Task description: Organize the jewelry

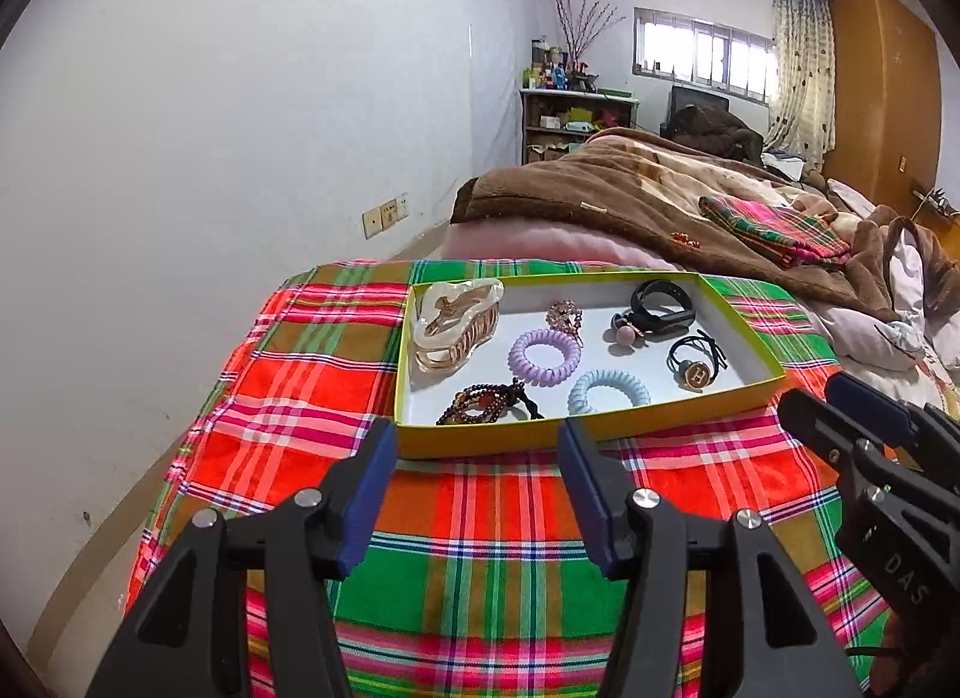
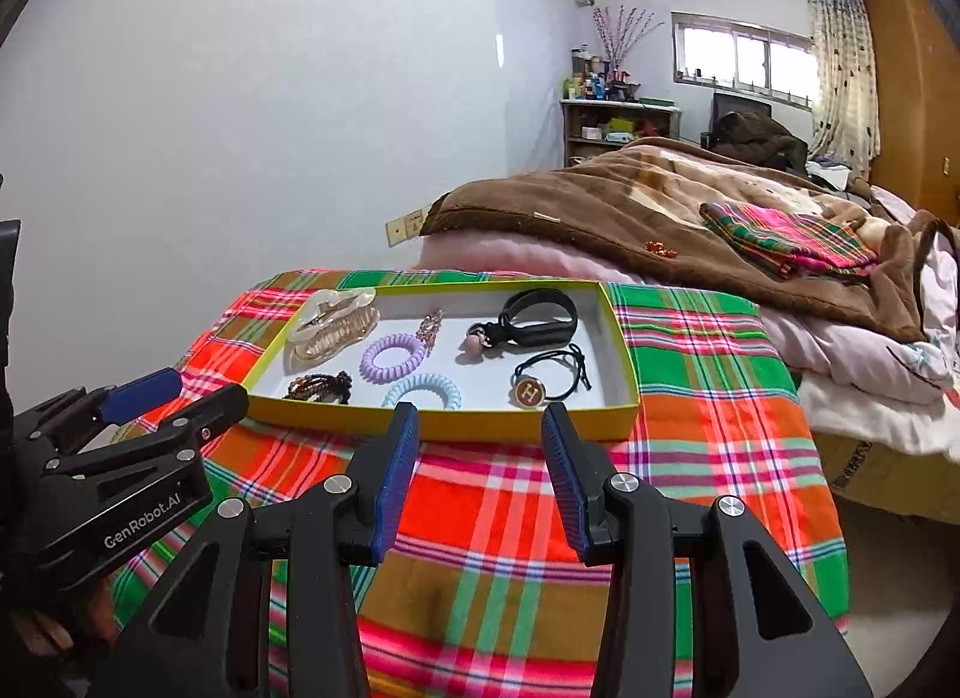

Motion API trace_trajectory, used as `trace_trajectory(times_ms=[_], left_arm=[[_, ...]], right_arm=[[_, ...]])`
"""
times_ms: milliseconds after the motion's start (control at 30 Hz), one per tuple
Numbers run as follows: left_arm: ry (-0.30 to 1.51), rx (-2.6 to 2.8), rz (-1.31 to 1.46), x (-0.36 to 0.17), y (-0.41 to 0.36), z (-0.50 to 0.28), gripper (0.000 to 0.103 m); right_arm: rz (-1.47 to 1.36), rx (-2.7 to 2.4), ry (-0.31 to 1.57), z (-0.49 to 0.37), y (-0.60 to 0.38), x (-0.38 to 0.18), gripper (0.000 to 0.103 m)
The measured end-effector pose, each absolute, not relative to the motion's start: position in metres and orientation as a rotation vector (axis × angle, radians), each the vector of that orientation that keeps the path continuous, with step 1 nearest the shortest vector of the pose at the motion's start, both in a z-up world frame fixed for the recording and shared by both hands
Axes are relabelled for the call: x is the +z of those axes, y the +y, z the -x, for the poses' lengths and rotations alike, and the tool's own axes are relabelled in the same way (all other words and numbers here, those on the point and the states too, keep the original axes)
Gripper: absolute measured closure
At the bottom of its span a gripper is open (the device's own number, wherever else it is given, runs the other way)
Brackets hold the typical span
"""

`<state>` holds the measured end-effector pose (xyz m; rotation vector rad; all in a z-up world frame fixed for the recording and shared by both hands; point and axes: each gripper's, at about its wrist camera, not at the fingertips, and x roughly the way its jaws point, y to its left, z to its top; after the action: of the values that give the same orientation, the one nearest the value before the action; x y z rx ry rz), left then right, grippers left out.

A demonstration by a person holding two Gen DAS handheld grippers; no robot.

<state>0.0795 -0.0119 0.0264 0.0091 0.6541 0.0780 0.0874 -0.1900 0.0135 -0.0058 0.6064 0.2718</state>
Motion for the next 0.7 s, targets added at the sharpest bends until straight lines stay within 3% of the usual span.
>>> trace_trajectory(times_ms=[700], left_arm=[[0.612, 0.089, 0.007, 0.028, -0.009, -0.059, 0.045]], right_arm=[[0.01, 0.243, 0.59, -0.067, -0.185, 0.008, 0.06]])
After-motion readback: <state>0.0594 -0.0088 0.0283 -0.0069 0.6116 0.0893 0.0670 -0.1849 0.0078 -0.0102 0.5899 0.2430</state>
